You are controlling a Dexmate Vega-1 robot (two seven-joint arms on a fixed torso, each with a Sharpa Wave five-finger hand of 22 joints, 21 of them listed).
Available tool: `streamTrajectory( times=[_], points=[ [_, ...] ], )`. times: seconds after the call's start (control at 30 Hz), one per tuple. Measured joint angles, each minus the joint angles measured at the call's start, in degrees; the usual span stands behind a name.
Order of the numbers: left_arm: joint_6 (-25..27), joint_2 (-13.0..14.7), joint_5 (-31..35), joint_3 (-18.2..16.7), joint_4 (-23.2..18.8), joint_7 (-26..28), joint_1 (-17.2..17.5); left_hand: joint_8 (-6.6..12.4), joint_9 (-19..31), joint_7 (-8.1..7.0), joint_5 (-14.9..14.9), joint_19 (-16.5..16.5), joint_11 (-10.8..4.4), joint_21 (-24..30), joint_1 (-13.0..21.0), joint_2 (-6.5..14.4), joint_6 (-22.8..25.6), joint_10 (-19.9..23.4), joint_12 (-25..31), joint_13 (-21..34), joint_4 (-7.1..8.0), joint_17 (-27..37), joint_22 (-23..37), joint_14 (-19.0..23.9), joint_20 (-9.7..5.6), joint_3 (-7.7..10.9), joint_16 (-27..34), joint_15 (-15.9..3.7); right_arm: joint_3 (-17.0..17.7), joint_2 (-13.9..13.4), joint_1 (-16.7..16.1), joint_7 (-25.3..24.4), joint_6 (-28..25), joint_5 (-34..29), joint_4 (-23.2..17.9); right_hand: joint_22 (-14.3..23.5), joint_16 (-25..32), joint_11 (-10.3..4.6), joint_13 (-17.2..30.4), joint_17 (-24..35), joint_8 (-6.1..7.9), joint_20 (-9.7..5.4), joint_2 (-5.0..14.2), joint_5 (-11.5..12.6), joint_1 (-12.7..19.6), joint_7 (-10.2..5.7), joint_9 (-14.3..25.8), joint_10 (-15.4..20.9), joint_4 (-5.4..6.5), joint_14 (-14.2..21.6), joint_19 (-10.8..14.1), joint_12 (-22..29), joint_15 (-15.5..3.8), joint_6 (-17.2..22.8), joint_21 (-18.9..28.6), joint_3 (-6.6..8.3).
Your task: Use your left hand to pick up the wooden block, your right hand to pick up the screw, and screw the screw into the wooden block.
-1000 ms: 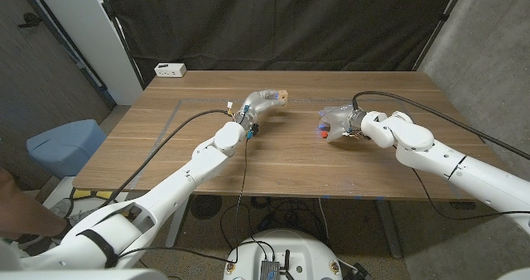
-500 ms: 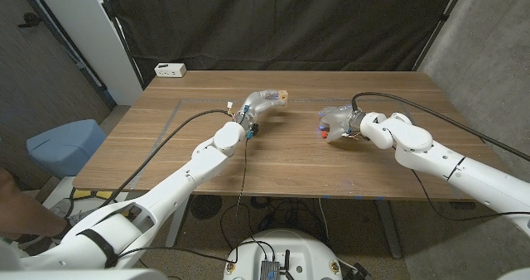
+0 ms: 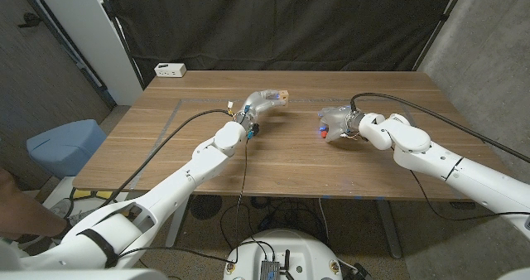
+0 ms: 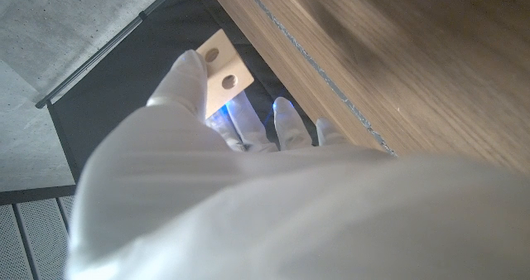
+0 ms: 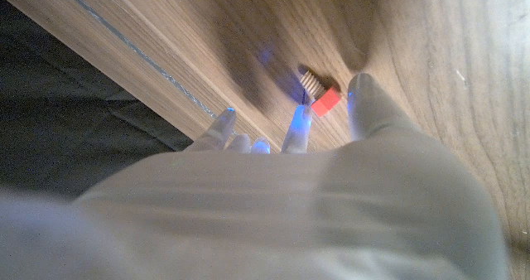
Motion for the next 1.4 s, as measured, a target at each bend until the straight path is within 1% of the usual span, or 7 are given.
streamTrajectory(
  times=[0.13, 0.33, 0.53, 0.7, 0.9, 1.17, 1.4],
  points=[
    [0.2, 0.0, 0.0, 0.0, -0.1, 0.0, 0.0, 0.00, 0.0, 0.00, 0.0, 0.0, 0.00, 0.0, 0.0, 0.0, 0.0, 0.0, -0.1, 0.0, -0.01, 0.0, 0.0, 0.0, 0.00, -0.01, 0.0, 0.00, 0.0, 0.0, 0.0, -0.3, 0.2, 0.0, 0.2, 0.0, 0.0, -0.30, 0.0, 0.0, 0.53, 0.00, 0.26, 0.0, 0.3, 0.02, 0.2, 0.3, 0.23, 0.0, 0.0, 0.0, 0.00, 0.5, 0.0, 0.23],
    [0.4, 0.0, 0.0, 0.1, -0.4, 0.0, 0.1, 0.00, 0.0, 0.00, 0.4, 0.0, -0.11, 0.0, 0.0, 0.0, 0.0, 0.1, -0.2, 0.3, -0.09, 0.0, 0.0, 0.0, 0.00, -0.09, 0.0, 0.00, -0.1, 0.1, 0.0, -1.0, 0.5, -0.1, 0.3, 0.0, 0.3, -0.41, 0.0, 0.0, 1.51, -0.21, 0.25, 0.4, 0.9, -0.05, 0.5, 0.8, 0.05, 0.5, 0.2, 0.2, 0.11, 2.0, 0.0, 0.41],
    [0.7, 0.0, 0.0, 0.2, -0.6, 0.1, 0.1, 0.00, 0.0, 0.00, 0.4, 0.0, -0.23, 0.0, 0.0, 0.0, 0.0, 0.2, -0.2, 0.3, -0.16, 0.0, 0.0, 0.0, 0.00, -0.15, 0.0, 0.00, -0.1, 0.1, 0.0, -1.6, 0.7, -0.3, 0.5, 0.0, 0.3, -0.47, 0.0, 0.0, 2.55, 0.11, 0.26, 0.4, 0.9, 0.11, 1.0, 1.1, 0.25, 0.7, 0.5, 0.2, -0.10, 2.8, 0.0, 0.63],
    [0.8, -0.1, 0.0, 0.3, -0.7, 0.1, 0.2, 0.00, 0.0, 0.00, 0.4, 0.0, -0.23, 0.0, 0.0, 0.0, 0.0, 0.2, -0.2, 0.3, -0.22, 0.0, 0.0, 0.0, 0.00, -0.22, 0.0, 0.00, -0.2, 0.2, 0.0, -1.9, 0.8, -0.5, 0.5, 0.0, 0.3, -0.72, 0.0, 0.0, 3.12, -0.12, 0.55, 0.6, 1.2, -0.09, 1.3, 1.3, 0.12, 0.7, 0.8, 0.2, -0.10, 3.6, 0.0, 0.75],
    [0.8, -0.1, 0.0, 0.3, -0.9, 0.1, 0.4, 0.00, 0.0, 0.00, 0.4, 0.0, -0.23, 0.0, 0.0, 0.0, 0.0, 0.2, -0.3, 0.3, -0.03, 0.0, 0.0, 0.0, 0.00, -0.35, 0.0, 0.00, -0.3, 0.3, 0.0, -2.2, 0.9, -0.7, 0.6, 0.0, 0.6, -0.40, 0.0, 0.0, 3.80, -0.20, 0.63, 0.6, 1.7, -0.19, 1.6, 1.6, -0.06, 1.2, 0.8, 0.2, -0.01, 4.3, 0.0, 0.93],
    [0.9, -0.1, 0.0, 0.3, -1.1, 0.2, 0.5, 0.00, 0.0, 0.00, 0.4, 0.0, -0.22, 0.0, 0.0, 0.0, 0.0, 0.2, -0.4, 0.3, -0.03, 0.0, 0.0, 0.0, 0.00, -0.34, 0.0, 0.00, -0.4, 0.5, 0.1, -2.4, 1.2, -0.9, 0.9, 0.0, 0.6, -0.72, 0.0, 0.2, 4.67, -0.31, 0.91, 0.6, 2.0, -0.34, 2.1, 1.9, 0.16, 1.3, 1.3, 0.2, -0.10, 5.2, 0.4, 1.26],
    [1.0, -0.2, 0.0, 0.4, -1.2, 0.2, 0.6, 0.00, 0.0, 0.00, 0.9, 0.0, -0.18, 0.0, 0.0, 0.0, 0.0, 0.2, -0.4, 0.3, -0.03, 0.0, 0.0, 0.0, 0.00, -0.34, 0.0, 0.00, -0.5, 0.6, 0.3, -2.4, 1.5, -1.0, 1.0, 0.0, 0.6, -0.72, 0.0, 0.3, 5.51, -0.51, 1.00, 0.6, 2.5, -0.08, 2.4, 1.9, -0.04, 1.3, 1.5, 0.2, -0.10, 5.9, 0.4, 1.55]
  ],
)
